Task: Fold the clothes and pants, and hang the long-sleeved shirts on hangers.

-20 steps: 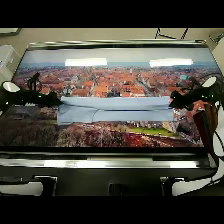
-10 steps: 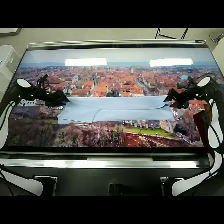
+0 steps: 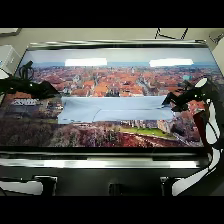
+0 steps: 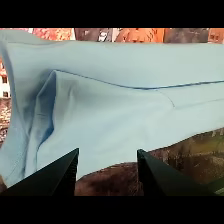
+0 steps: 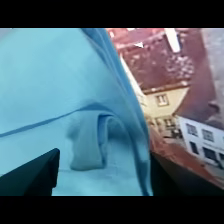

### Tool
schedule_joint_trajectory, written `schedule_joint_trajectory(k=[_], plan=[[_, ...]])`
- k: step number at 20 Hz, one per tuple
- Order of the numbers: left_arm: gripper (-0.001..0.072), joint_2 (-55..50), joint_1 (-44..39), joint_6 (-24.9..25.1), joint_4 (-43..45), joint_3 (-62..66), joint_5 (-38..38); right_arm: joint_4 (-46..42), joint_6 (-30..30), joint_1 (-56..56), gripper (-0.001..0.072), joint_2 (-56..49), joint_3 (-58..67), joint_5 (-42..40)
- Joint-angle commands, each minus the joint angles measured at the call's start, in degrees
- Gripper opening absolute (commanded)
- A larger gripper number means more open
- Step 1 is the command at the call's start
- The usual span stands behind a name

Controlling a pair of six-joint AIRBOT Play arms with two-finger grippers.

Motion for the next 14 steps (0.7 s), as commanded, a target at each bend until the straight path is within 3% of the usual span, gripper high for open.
schedule_joint_trajectory(k=[1, 2, 3, 4, 8, 10, 11, 12, 14], plan=[[0.0429, 2.32, -0.79, 0.15, -0.26, 0.15, -0.42, 4.20, -1.40, 0.13, 0.0482, -1.38, -0.02, 3.17], [0.0429, 2.29, -1.29, 0.15, -0.68, 0.13, -0.42, 5.99, -3.19, 0.13, 0.0435, -1.84, -0.02, 4.11], [0.0429, 2.29, -1.86, 0.15, -0.87, 0.13, -0.39, 8.07, -5.62, 0.13, 0.0270, -2.10, -0.02, 4.55], [0.0429, 2.29, -2.54, 0.15, -1.07, 0.13, -0.39, 9.38, -6.84, 0.11, 0.0051, -2.05, 0.02, 4.48], [0.0401, 1.79, -7.67, 0.13, -1.09, 0.11, 4.98, 14.84, -11.93, 0.13, 0.0053, 1.44, 0.31, 4.52], [0.0098, 0.61, -12.96, 0.13, -1.07, -0.22, 11.85, 18.88, -11.85, 0.13, 0.0053, 3.91, 0.28, 6.23], [0.0023, -0.33, -16.09, -0.11, -1.07, -0.55, 15.54, 20.76, -11.82, 0.20, 0.0052, 5.09, 0.28, 7.93], [0.0024, -1.86, -19.67, -0.63, -1.07, -0.74, 19.41, 22.21, -11.67, 0.35, 0.0051, 6.40, 0.28, 9.49], [0.0024, -6.08, -26.40, -6.19, -1.09, -0.72, 24.09, 23.02, -10.08, 1.18, 0.0051, 9.64, 0.28, 11.69]])
